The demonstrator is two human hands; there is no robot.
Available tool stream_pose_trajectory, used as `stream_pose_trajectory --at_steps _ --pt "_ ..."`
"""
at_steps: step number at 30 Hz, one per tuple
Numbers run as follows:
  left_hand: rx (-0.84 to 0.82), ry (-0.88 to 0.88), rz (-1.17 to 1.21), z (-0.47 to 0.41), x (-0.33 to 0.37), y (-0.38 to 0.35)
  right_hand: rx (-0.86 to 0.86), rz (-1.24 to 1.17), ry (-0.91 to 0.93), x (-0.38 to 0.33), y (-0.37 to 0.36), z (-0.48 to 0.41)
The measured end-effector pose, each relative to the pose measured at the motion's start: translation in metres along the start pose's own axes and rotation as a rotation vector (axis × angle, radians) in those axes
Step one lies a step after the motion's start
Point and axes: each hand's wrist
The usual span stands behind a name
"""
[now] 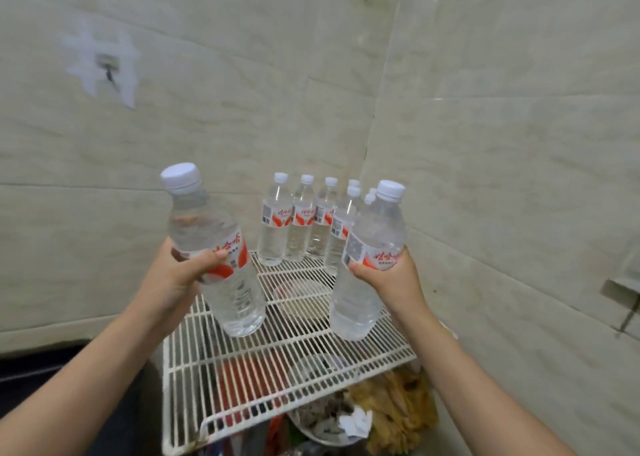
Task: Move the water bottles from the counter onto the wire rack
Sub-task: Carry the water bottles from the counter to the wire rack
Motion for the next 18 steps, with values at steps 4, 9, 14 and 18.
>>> stream_pose_trajectory --at_steps 4,9,14,18 --pt "0.024 0.012 0.0 -0.05 -0.03 -0.002 -0.004 0.051 -0.038 0.024 -0.042 -0.059" --pt "-0.005 0.072 -0.04 -0.101 -0.055 0.001 -0.041 0.081 -0.076 0.058 -0.096 -0.116" --pt "0.072 0.091 -0.049 -0.131 -0.072 0.005 -0.024 0.118 -0.132 0.091 -0.135 -0.158" --pt "0.105 0.113 -0.071 -0.142 -0.076 0.001 -0.047 0.126 -0.194 0.112 -0.14 -0.176"
Point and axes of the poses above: each hand's wrist, its own z-axis away from the middle knuckle, its own y-axis out of the back of the hand, x = y × z, and after that the axes turned 10 degrees about x, right-handed
